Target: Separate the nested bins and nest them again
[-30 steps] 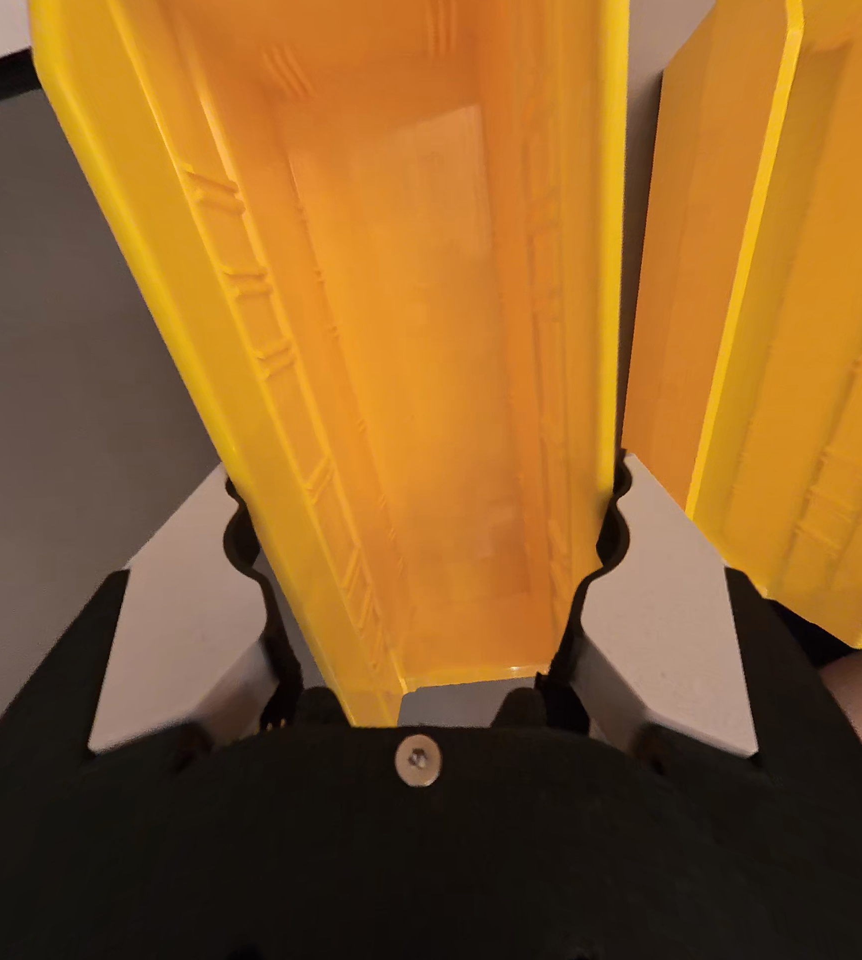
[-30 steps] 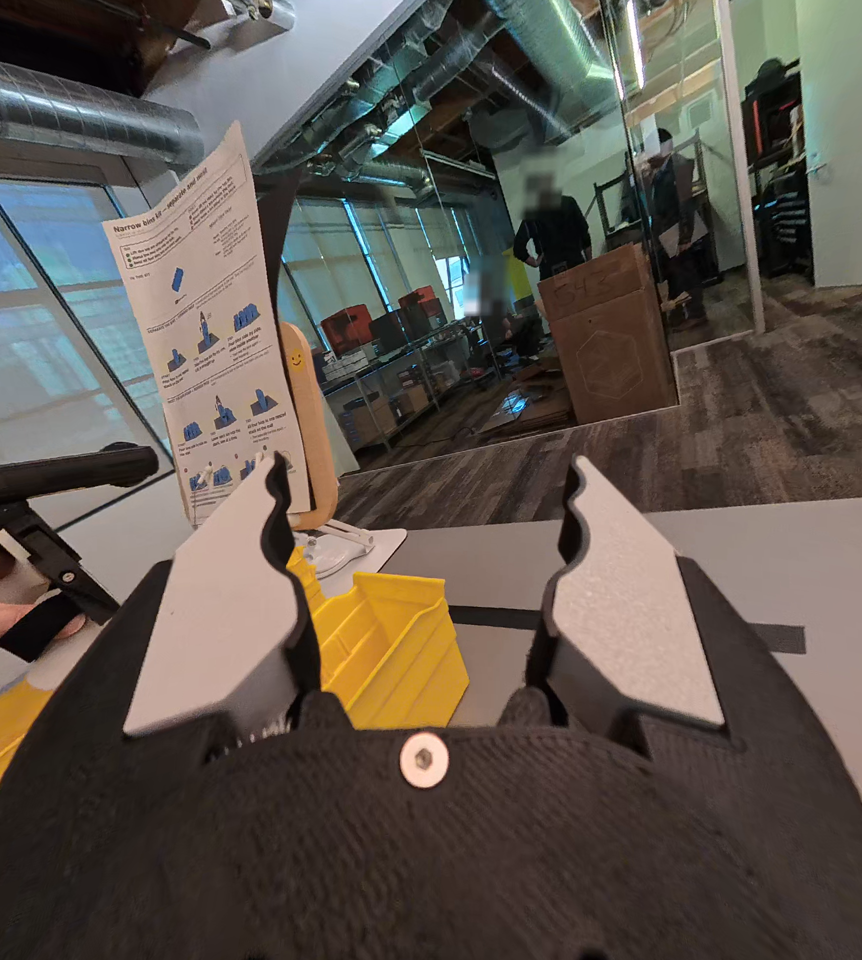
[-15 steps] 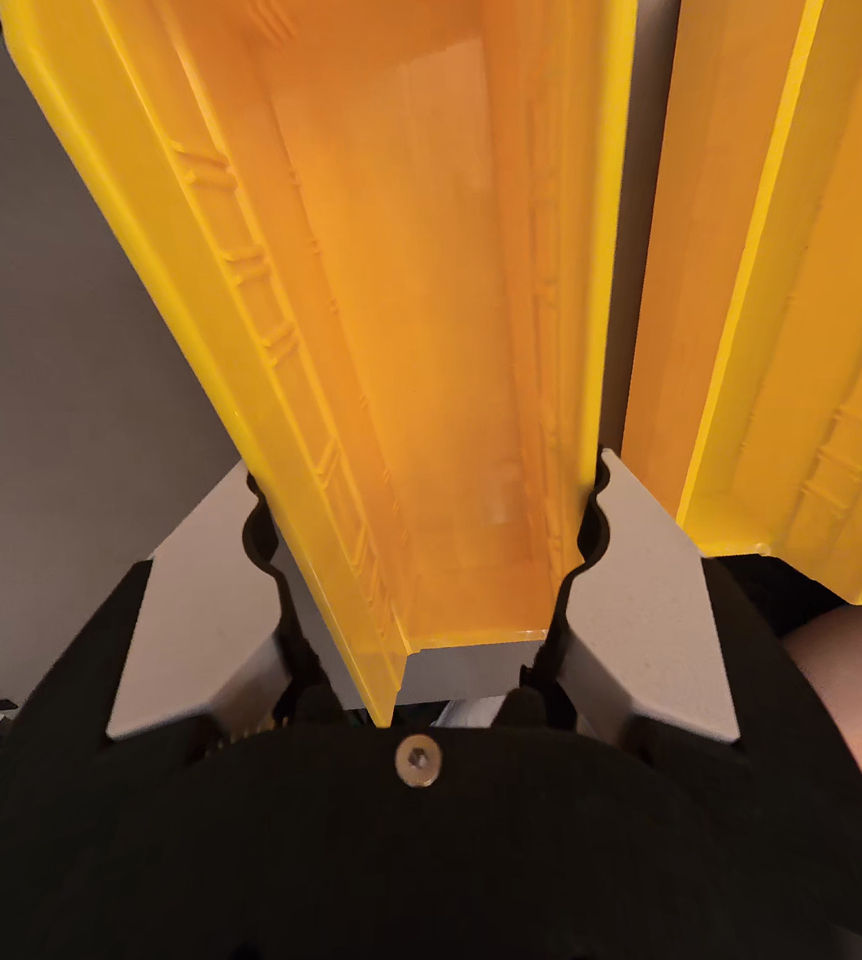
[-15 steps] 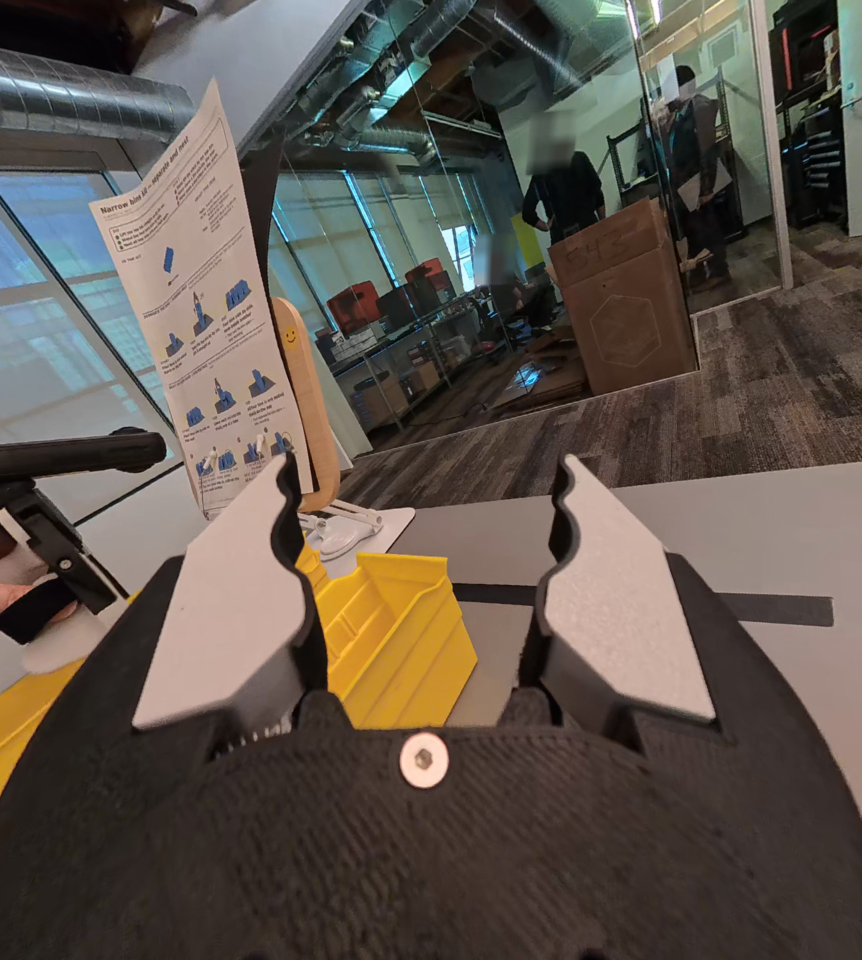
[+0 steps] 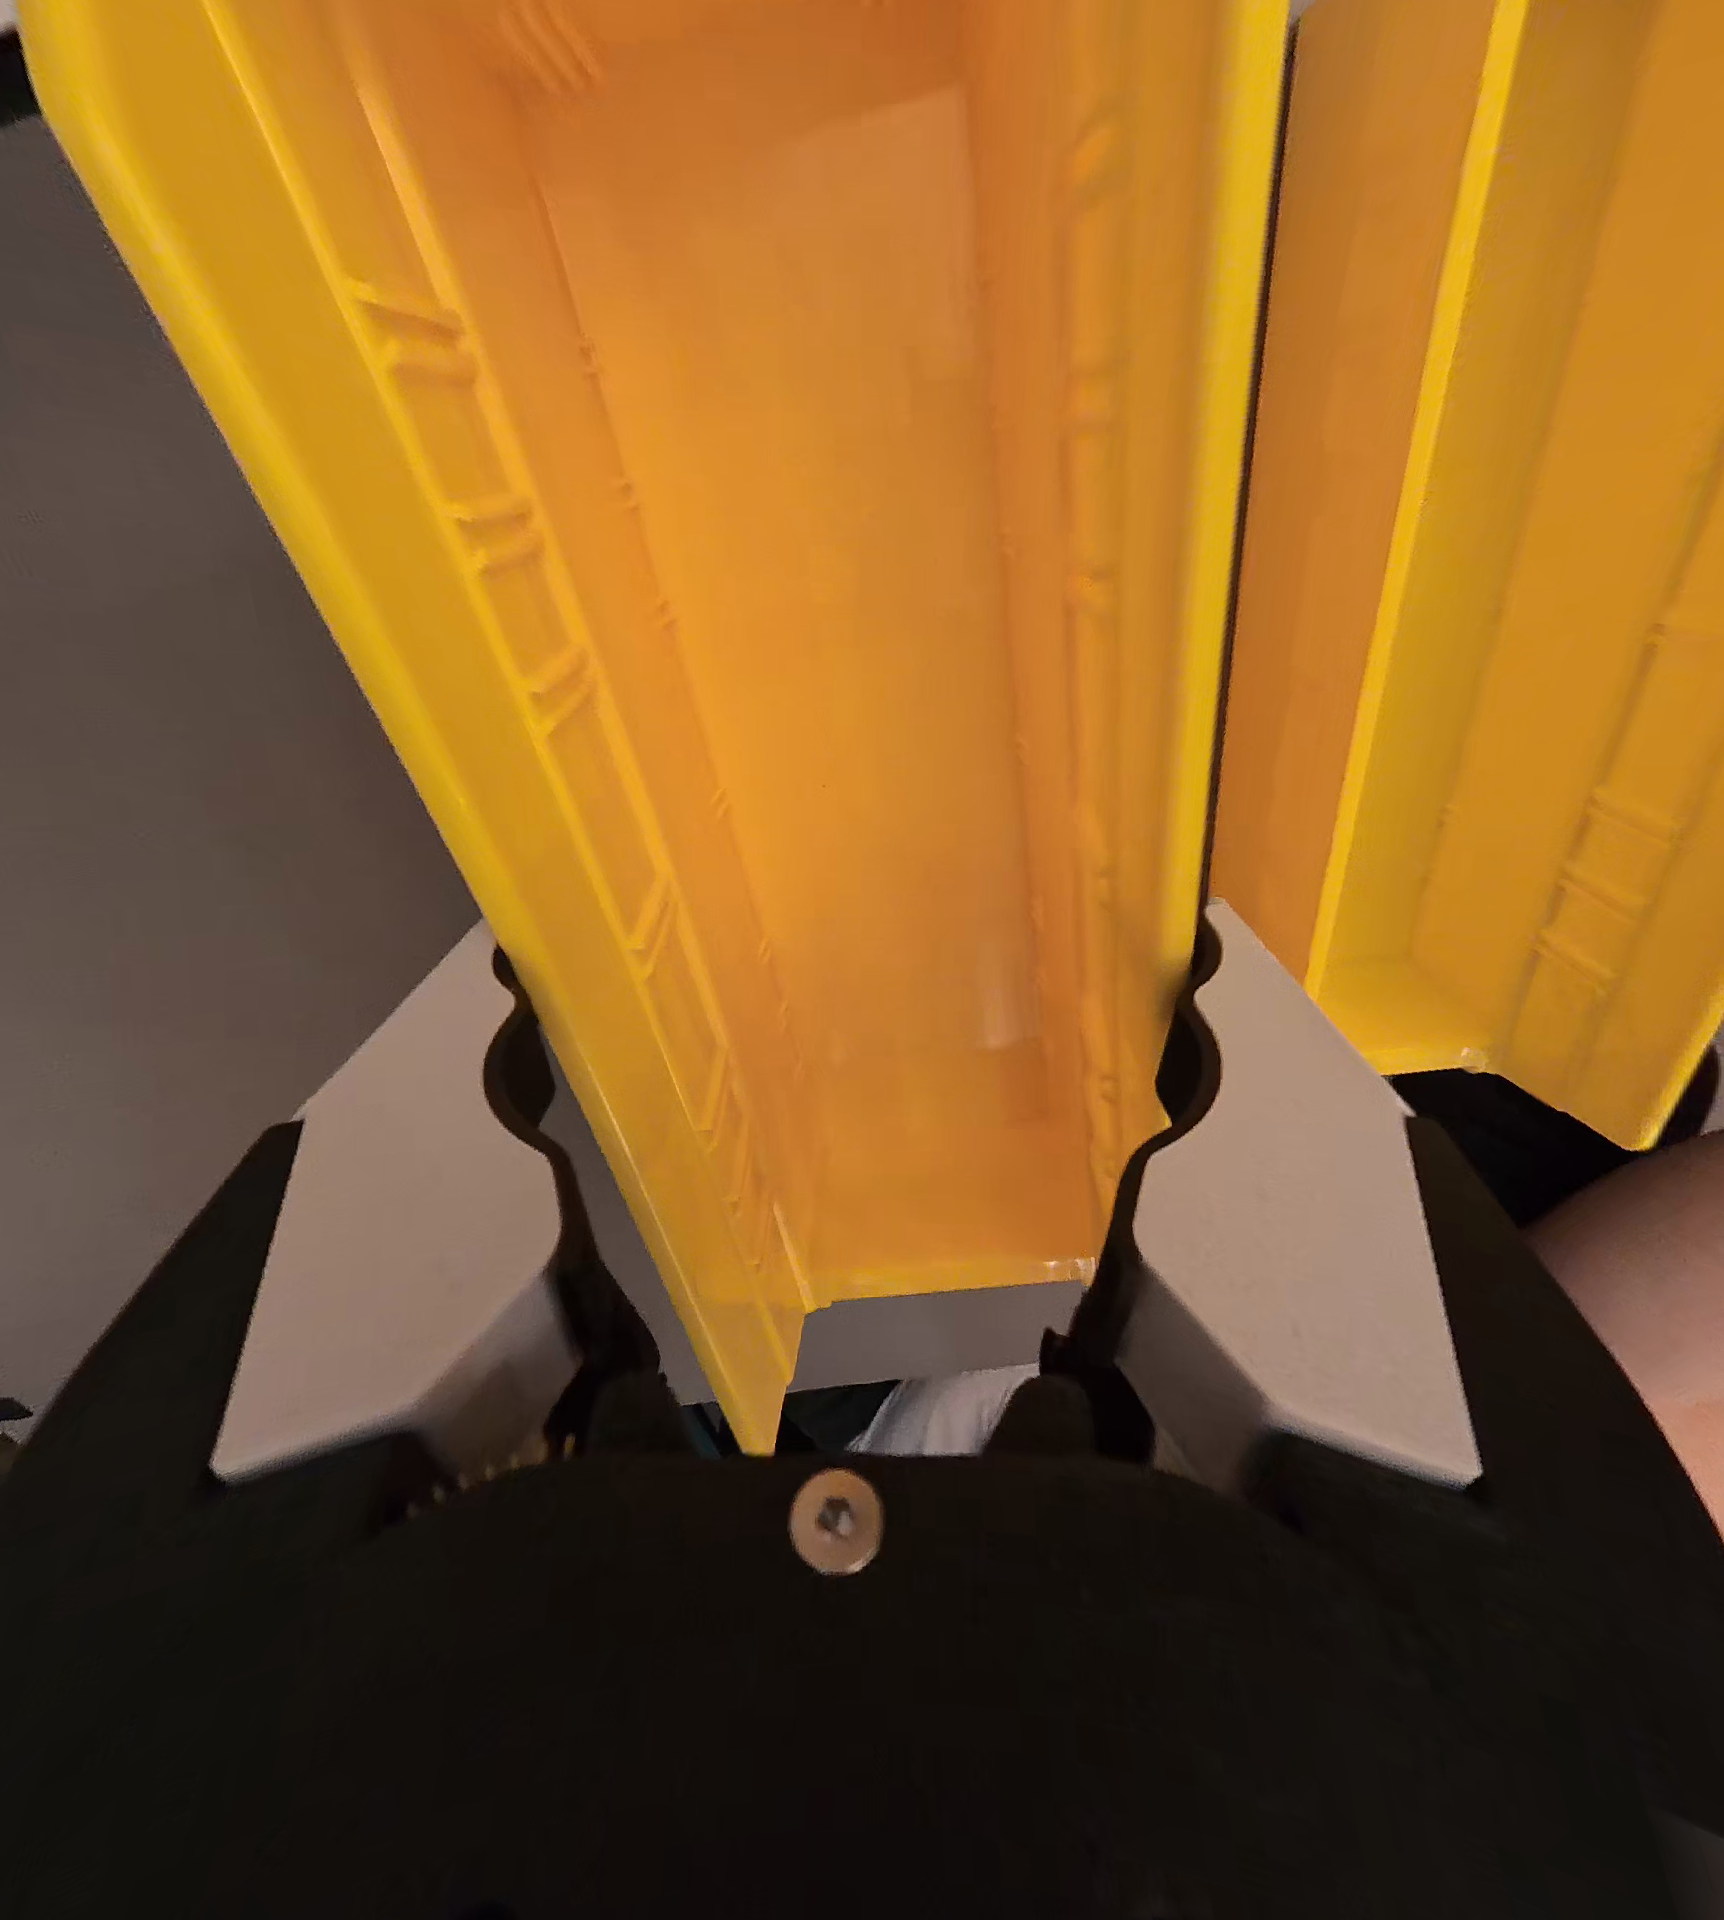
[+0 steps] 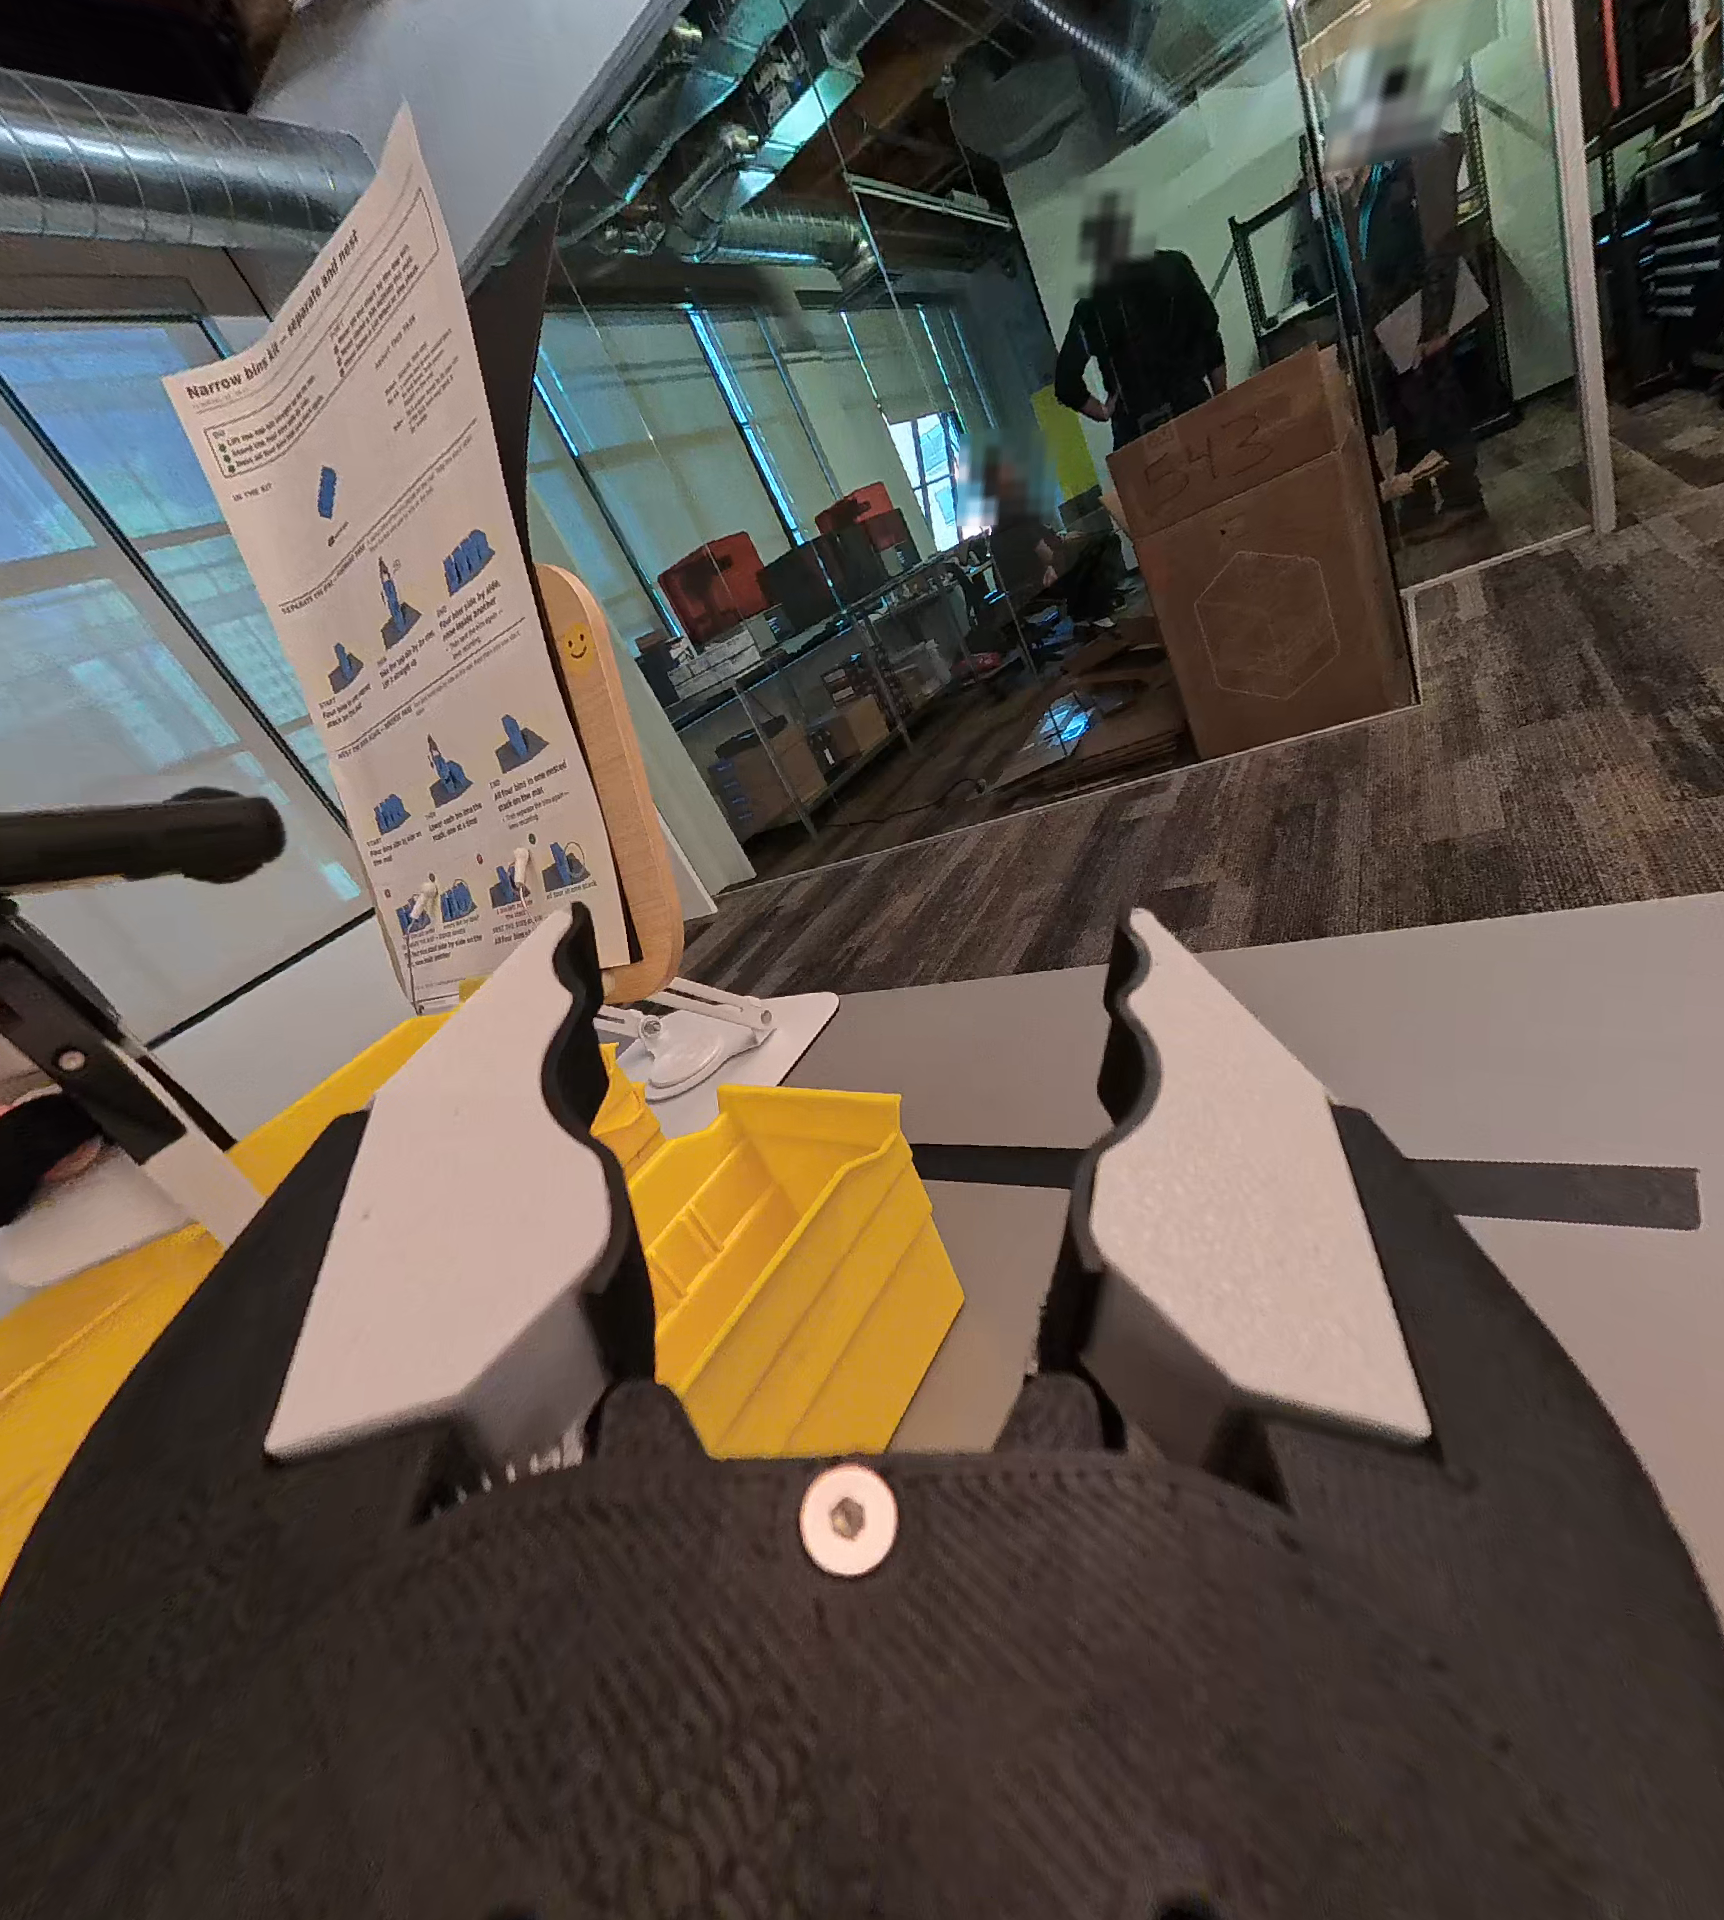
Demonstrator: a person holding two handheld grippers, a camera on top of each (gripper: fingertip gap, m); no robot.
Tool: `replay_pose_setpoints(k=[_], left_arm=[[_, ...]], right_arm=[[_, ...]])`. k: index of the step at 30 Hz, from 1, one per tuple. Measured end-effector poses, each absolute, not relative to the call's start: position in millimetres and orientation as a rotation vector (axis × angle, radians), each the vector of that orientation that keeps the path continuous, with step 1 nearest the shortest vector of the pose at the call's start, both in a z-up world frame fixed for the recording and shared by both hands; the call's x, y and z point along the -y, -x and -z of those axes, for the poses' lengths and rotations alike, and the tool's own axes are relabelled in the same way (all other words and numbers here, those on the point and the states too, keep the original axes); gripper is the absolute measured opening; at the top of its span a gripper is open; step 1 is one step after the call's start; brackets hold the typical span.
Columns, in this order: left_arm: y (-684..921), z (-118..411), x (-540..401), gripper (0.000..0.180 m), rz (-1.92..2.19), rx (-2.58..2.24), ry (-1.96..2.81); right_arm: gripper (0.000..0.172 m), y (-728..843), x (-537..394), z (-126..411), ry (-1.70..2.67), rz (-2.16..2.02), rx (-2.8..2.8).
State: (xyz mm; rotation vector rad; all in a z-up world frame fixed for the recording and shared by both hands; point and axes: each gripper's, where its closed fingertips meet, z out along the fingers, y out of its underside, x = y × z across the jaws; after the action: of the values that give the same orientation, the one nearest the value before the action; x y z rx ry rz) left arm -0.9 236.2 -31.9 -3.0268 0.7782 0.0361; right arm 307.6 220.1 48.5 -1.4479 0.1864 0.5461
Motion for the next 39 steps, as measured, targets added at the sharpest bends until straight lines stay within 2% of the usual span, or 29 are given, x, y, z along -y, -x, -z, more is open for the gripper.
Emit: replay_pose_setpoints(k=[14,18,23,30,39], left_arm=[[30,-71,-239,0.121,0.115,-0.776,2.920],[66,-82,-249,0.121,0.066,-0.707,2.920],[111,-59,-263,0.121,-0.029,-0.660,2.944],[169,14,-277,0.120,-0.259,-0.670,2.985],[187,93,-286,0.120,-0.157,-0.641,3.031]], right_arm=[[0.098,-311,-220,-46,1.446,-0.573,-0.210],[0.098,-311,-220,-47,1.448,-0.558,-0.203],[0.098,-309,-220,-47,1.452,-0.554,-0.197],[0.098,-307,-222,-45,1.469,-0.543,-0.186],[0.098,-302,-227,-41,1.495,-0.527,-0.175]])
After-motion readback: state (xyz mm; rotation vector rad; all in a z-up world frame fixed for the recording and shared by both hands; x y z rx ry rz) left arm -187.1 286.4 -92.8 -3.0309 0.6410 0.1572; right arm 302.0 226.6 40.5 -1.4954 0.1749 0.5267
